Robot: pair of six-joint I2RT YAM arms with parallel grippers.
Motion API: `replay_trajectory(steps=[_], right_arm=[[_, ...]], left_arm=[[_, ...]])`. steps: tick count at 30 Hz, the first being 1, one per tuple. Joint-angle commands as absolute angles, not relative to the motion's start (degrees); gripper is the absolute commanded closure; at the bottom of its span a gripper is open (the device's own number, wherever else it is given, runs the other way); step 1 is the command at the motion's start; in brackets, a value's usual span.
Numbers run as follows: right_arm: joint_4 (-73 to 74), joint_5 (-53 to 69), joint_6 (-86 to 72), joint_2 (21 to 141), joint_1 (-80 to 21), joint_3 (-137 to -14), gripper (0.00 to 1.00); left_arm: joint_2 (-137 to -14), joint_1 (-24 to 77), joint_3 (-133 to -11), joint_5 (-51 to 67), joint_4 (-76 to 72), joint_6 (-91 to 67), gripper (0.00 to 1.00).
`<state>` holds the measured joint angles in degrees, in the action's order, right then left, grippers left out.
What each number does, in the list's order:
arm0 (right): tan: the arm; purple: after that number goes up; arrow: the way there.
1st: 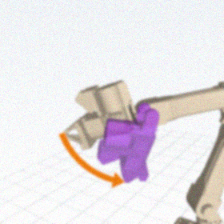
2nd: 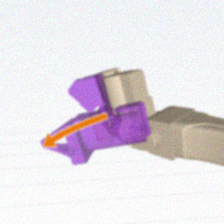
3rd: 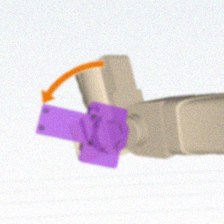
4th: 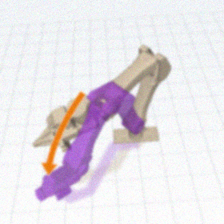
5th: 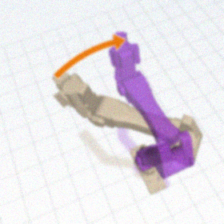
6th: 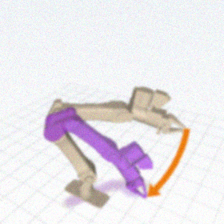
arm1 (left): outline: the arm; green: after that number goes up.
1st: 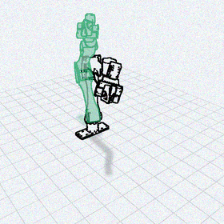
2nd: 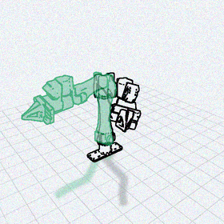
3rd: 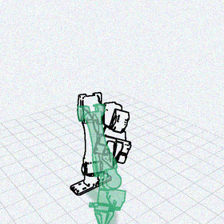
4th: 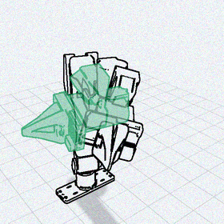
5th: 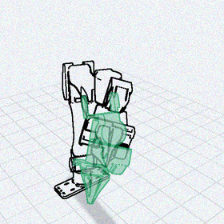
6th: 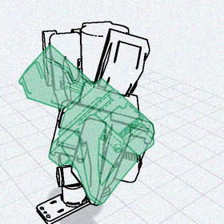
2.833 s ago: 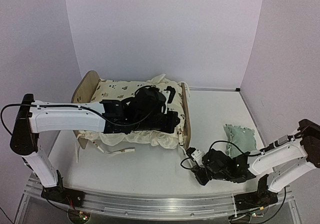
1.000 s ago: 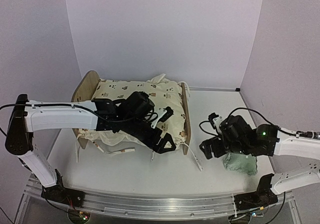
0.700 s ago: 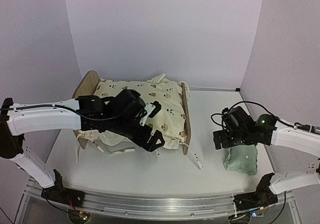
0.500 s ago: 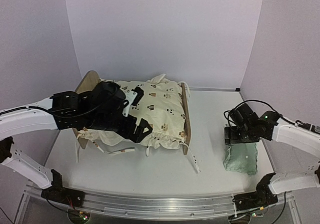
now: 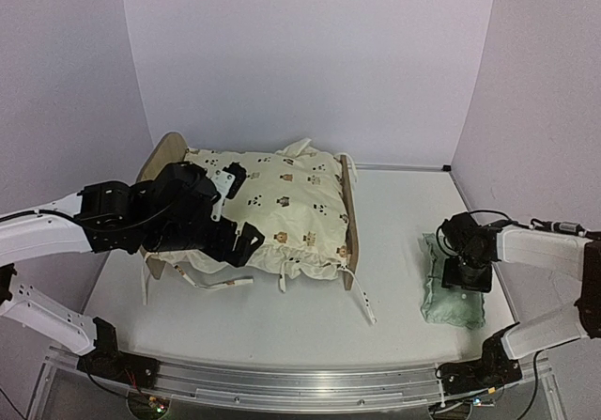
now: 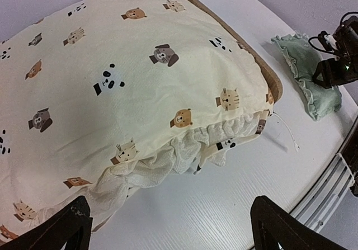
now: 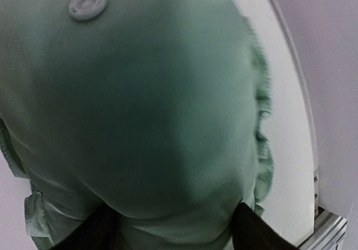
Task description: Set up the pet bed
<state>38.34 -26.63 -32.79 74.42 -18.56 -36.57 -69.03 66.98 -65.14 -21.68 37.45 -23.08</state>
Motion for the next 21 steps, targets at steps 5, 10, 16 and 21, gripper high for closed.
replay_trajectory(steps=[5,10,16,21], right_arm=[[32.82,-18.77,-31.83,73.64,-18.34,-36.93,0.84],[33.21,-10.33,-29.66,67.23,-18.37,-42.77,0.95],[31.56,2.22,-31.02,60.91,-18.35,-50.48,0.95],[23.24,10.15,-35.38,56.84,-18.36,-52.78,0.99]], left_arm=[[-65.86,67.03,-62.64,-22.49,34.52,-22.49,0.01],[-66.42,67.05,-62.21,-19.47,29.60,-22.01,0.06],[-68.39,67.02,-62.39,-24.29,23.23,-21.45,0.11],[-70.30,66.52,-65.74,-22.80,20.00,-21.26,0.16]])
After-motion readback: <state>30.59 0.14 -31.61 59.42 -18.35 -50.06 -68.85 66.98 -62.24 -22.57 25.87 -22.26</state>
